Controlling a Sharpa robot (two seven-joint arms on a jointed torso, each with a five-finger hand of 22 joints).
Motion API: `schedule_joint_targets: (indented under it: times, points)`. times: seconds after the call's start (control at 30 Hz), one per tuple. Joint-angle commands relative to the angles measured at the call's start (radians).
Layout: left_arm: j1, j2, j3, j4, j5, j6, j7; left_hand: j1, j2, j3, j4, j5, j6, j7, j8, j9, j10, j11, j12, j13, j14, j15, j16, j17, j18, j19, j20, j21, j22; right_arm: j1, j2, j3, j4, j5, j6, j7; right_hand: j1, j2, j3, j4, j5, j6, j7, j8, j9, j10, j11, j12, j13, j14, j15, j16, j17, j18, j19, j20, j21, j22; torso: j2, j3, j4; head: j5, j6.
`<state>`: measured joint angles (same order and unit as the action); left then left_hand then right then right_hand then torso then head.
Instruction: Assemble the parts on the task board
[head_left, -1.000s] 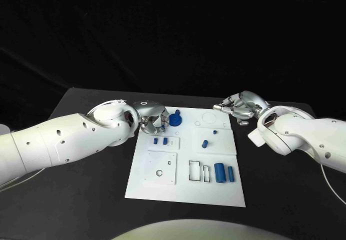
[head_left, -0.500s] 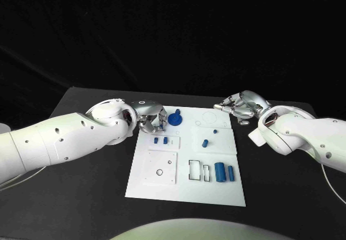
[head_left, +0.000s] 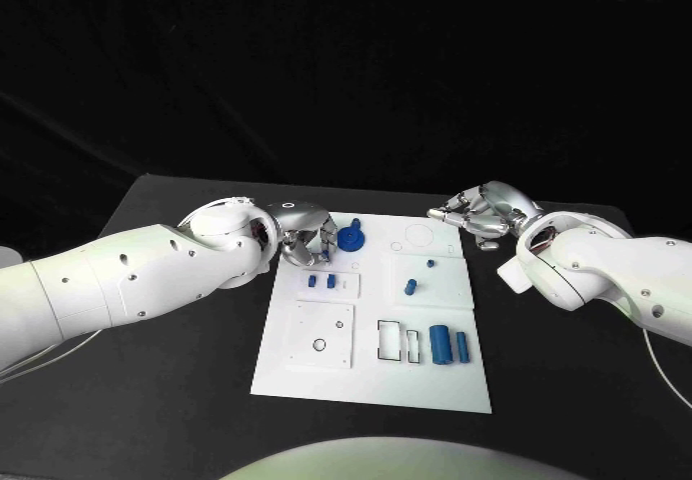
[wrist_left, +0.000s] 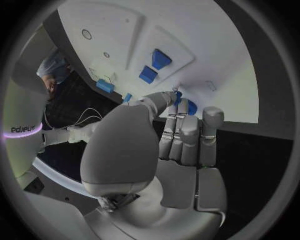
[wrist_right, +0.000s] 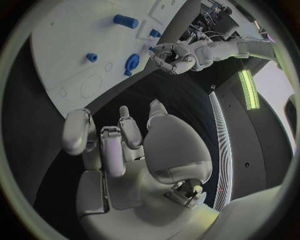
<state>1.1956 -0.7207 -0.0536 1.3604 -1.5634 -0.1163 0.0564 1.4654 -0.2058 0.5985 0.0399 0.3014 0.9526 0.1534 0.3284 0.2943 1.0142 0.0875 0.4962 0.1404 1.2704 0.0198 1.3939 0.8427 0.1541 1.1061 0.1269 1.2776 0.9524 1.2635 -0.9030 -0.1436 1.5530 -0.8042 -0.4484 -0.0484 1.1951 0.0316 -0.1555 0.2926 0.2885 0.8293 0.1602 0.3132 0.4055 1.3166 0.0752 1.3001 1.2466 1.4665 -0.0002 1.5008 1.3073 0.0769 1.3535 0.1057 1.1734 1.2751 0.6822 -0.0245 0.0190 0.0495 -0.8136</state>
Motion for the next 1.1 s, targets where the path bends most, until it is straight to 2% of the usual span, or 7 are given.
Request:
schedule_joint_targets:
  times: [0.03, 0.17, 0.53, 1.1]
  points:
    - [0.000, 0.007, 0.000, -0.006, 0.009, 0.024, 0.011, -0.006, 0.002, 0.001, -0.009, 0.005, 0.006, 0.001, -0.006, 0.001, 0.009, 0.002, -0.006, -0.001, 0.000, -0.001, -0.005, -0.002, -0.012, -0.004, -0.001, -0.007, -0.001, -0.001, 0.000, 0.000, 0.000, -0.009, 0.000, 0.007, 0.000, 0.007, -0.004, 0.000, 0.003, -0.004, -0.005, 0.005, -0.001, 0.002, -0.002, -0.001, 0.002, 0.063, 0.001, -0.005, 0.086, 0.020, -0.004, 0.001, -0.005, 0.001, 0.001, -0.0001, 0.0001, -0.001, 0.000]
    - [0.000, 0.014, 0.000, -0.012, 0.011, 0.032, 0.013, -0.007, 0.002, 0.001, -0.009, 0.005, 0.006, 0.001, -0.007, 0.001, 0.010, 0.002, -0.008, -0.002, -0.001, -0.001, -0.005, -0.003, -0.012, -0.005, -0.002, -0.008, -0.003, -0.001, 0.000, 0.000, 0.000, -0.009, 0.000, 0.007, 0.000, 0.007, -0.004, 0.000, 0.003, -0.004, -0.005, 0.005, -0.001, 0.002, -0.002, -0.001, 0.002, 0.063, 0.001, -0.005, 0.086, 0.020, -0.004, 0.001, -0.005, 0.001, 0.001, 0.0005, -0.0003, 0.000, 0.000]
    - [0.000, 0.025, -0.001, -0.021, 0.013, 0.050, 0.017, -0.007, 0.002, 0.002, -0.009, 0.005, 0.006, 0.001, -0.008, 0.001, 0.010, 0.002, -0.010, -0.002, -0.002, 0.000, -0.006, -0.005, -0.012, -0.007, -0.002, -0.009, -0.005, -0.001, 0.000, 0.000, 0.001, -0.009, 0.000, 0.006, 0.002, 0.009, -0.006, 0.000, 0.003, -0.004, -0.005, 0.006, -0.002, 0.004, -0.002, 0.000, 0.002, 0.063, 0.000, -0.005, 0.086, 0.019, -0.003, 0.001, -0.004, 0.002, 0.001, -0.0007, -0.0001, -0.002, -0.003]
    - [0.000, 0.021, -0.003, -0.019, 0.011, 0.078, 0.009, -0.007, 0.005, 0.004, -0.011, 0.004, 0.009, 0.001, -0.008, 0.002, 0.013, 0.002, -0.013, -0.002, -0.004, 0.000, -0.008, -0.009, -0.010, -0.011, -0.002, -0.012, -0.010, -0.001, -0.001, 0.000, 0.001, -0.009, 0.000, 0.006, 0.002, 0.009, -0.006, 0.000, 0.003, -0.004, -0.005, 0.006, -0.002, 0.004, -0.002, 0.000, 0.002, 0.063, 0.000, -0.005, 0.086, 0.019, -0.003, 0.001, -0.004, 0.002, 0.001, -0.0005, 0.0009, -0.002, -0.008]
